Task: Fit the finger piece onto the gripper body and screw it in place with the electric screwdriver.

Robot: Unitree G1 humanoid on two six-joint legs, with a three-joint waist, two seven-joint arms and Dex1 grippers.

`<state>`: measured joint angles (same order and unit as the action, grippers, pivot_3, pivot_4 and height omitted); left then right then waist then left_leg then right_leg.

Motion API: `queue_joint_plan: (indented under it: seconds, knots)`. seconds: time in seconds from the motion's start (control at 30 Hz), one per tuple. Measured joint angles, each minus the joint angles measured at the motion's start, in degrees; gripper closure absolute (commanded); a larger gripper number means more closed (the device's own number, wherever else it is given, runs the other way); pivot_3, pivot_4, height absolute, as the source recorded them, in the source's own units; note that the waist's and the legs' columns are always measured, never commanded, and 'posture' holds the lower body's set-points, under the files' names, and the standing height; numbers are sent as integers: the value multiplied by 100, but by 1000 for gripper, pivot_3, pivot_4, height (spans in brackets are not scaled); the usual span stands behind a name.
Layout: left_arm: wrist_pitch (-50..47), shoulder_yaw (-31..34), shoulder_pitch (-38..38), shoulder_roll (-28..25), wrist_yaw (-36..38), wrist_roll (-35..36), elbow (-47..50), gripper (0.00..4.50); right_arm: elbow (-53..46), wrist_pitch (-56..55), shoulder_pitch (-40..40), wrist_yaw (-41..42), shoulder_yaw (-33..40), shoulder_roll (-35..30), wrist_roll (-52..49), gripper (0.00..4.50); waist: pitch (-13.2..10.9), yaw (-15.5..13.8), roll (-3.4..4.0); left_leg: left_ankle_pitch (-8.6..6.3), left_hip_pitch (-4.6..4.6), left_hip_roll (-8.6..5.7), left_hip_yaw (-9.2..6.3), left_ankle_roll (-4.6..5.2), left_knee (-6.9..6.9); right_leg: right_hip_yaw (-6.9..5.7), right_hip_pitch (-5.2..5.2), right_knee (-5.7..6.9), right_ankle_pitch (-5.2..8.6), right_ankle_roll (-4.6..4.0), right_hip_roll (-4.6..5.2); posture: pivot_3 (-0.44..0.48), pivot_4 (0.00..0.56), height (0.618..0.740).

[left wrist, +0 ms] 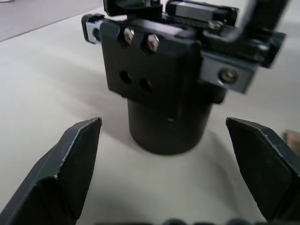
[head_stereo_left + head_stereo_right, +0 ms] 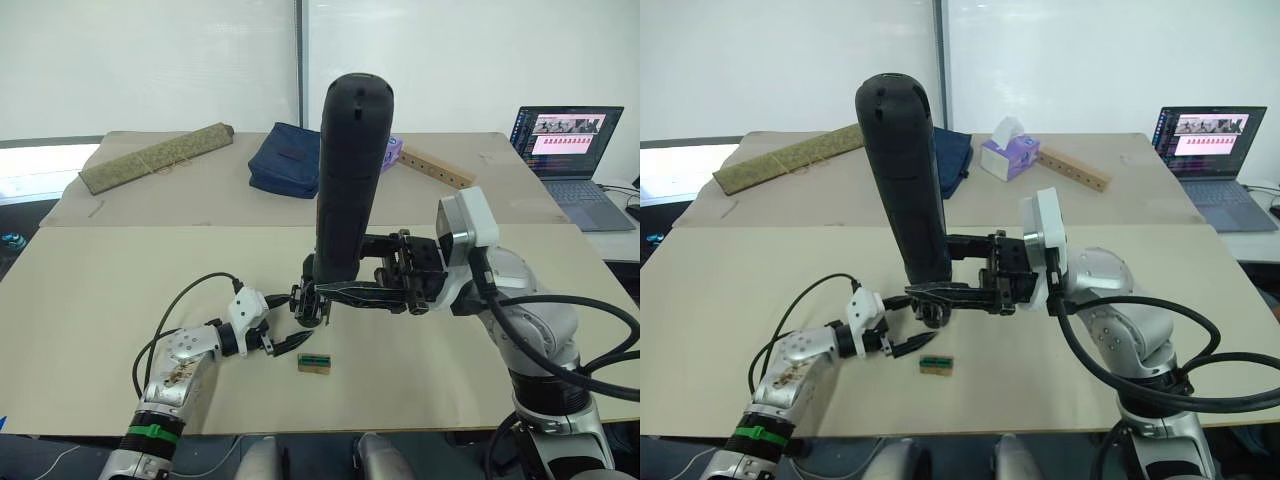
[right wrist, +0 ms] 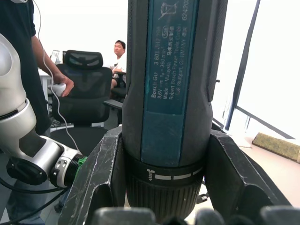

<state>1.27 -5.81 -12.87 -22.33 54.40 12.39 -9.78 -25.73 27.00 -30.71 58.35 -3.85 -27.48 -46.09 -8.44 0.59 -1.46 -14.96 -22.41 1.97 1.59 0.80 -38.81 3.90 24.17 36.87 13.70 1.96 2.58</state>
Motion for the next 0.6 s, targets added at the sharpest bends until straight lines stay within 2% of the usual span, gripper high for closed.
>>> queue_joint_plan:
  seconds: [0.33, 0.43, 0.53, 0.6]
  knots:
    - [-12, -159, -94, 100, 37, -83, -40, 23, -1, 0, 0, -116, 1, -62, 0, 2597, 0, -1, 0, 0, 0, -1, -1, 0, 0, 0, -1, -1, 0, 1, 1, 0, 150, 740]
    - [-15, -209, -160, 100, 66, -111, -103, 876, -6, 1, 0, -136, 1, -92, 0, 2597, 0, -10, 0, 0, 0, -2, 0, 0, -1, 0, -2, -1, 0, 1, 1, 0, 150, 740]
    - [0, -229, -232, 100, 88, -125, -177, 2256, -90, 78, 4, -181, 4, -132, -23, 2597, 0, -22, 0, 0, 0, -2, 0, 0, -2, 0, -2, -1, 0, 2, 1, 0, 150, 740]
    - [32, -232, -350, 78, 186, -122, -306, 2249, -152, 141, 18, -205, 13, -164, -34, 2597, 0, -39, 0, 0, 0, -3, 1, 0, -4, -1, -4, -1, -1, 2, 1, 0, 150, 740]
